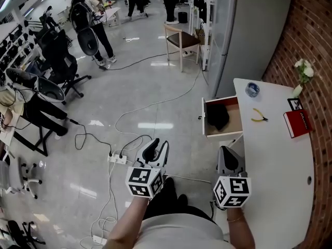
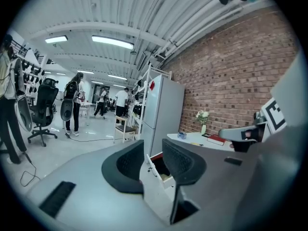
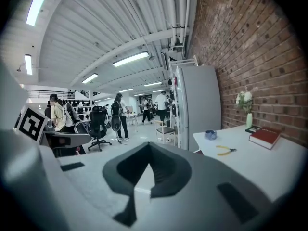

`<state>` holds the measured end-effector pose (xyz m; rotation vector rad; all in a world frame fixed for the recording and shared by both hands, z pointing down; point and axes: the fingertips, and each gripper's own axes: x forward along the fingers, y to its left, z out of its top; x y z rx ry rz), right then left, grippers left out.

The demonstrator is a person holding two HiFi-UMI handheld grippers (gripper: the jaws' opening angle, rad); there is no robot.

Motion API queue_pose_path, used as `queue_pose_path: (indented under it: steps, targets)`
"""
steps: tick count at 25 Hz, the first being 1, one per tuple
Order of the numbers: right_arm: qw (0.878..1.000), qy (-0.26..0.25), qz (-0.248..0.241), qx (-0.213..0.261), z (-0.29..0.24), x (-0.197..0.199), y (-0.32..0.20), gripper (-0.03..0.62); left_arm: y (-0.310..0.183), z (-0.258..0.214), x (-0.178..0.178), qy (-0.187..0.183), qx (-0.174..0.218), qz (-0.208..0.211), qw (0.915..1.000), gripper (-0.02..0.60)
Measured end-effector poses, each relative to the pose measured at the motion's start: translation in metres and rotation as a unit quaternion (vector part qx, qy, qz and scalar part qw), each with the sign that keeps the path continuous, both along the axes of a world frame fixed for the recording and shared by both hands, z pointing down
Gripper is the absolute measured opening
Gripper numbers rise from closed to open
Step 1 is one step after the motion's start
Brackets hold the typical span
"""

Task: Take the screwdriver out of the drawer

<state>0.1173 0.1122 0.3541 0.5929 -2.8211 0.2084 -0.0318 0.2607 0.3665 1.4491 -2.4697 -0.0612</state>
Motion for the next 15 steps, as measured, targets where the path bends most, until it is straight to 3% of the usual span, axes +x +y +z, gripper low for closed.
queue_pose_path:
  steps: [7, 15]
  targets:
    - [1.0, 0.002, 0.007, -0.001, 0.003, -0.017, -0.014, 0.003, -0.009, 0.009, -0.021, 0.003, -0.003, -0.005, 1.0, 0.144]
    - [1.0, 0.006, 0.016, -0.006, 0.004, -0.071, -0.044, 0.003, -0.044, 0.019, -0.079, 0.014, -0.012, 0.002, 0.9998, 0.158]
